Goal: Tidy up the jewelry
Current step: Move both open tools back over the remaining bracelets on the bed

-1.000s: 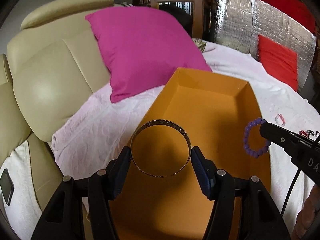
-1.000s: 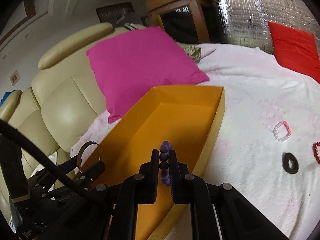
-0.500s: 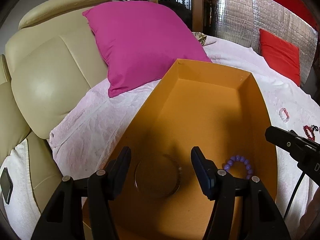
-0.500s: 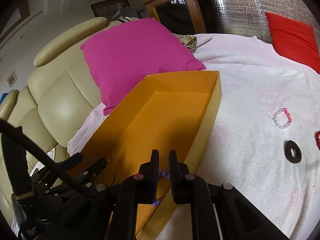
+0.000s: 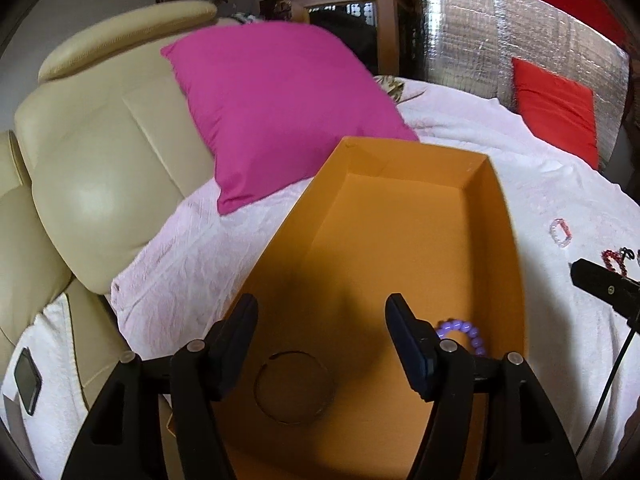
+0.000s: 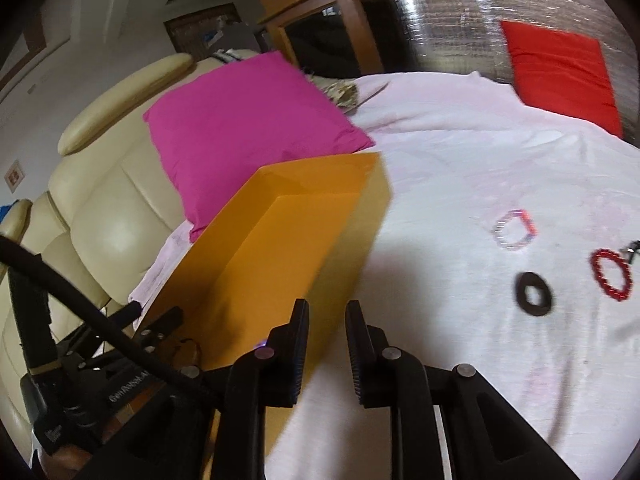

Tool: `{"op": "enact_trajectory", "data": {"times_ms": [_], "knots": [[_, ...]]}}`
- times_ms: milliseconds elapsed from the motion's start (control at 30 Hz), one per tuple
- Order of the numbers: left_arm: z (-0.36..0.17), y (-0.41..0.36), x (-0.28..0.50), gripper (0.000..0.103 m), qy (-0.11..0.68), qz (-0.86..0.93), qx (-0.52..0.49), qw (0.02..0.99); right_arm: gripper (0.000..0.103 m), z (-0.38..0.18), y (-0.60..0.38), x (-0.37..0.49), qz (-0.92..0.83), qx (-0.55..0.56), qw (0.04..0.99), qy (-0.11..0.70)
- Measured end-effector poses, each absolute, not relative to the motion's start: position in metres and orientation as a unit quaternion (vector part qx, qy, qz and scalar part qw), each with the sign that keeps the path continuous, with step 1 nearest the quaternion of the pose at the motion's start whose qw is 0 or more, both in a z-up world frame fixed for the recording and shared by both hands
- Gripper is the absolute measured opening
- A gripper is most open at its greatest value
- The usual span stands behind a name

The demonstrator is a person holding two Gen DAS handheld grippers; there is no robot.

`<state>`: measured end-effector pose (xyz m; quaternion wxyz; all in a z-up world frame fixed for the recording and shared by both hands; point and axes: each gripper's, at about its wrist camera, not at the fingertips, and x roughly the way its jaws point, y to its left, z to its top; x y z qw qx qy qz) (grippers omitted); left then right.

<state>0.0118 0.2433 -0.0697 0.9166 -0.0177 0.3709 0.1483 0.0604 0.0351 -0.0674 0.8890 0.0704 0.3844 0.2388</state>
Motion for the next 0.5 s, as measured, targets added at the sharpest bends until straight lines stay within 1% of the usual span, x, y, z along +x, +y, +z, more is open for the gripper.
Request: {"op": "enact_trajectory", "data": {"times_ms": [67, 133, 200, 500], "knots": [[-0.063, 0.234, 0.011, 0.067, 0.367, 0.145, -0.008, 0.919, 0.025, -0.064, 0.019, 0.059, 0.228, 0.08, 0.892, 0.381], [-0.056, 0.223, 0.01, 0.067, 0.363, 0.14, 0.003, 0.921, 0.036, -0.06, 0.001, 0.059, 0.216, 0.094, 0.896, 0.377], [-0.049, 0.21, 0.009, 0.067, 0.359, 0.134, 0.016, 0.924, 0.044, -0.056, -0.023, 0.059, 0.2, 0.117, 0.901, 0.367], [-0.022, 0.141, 0.005, 0.068, 0.337, 0.102, 0.07, 0.933, 0.045, -0.044, -0.122, 0.056, 0.13, 0.186, 0.912, 0.341]]}}
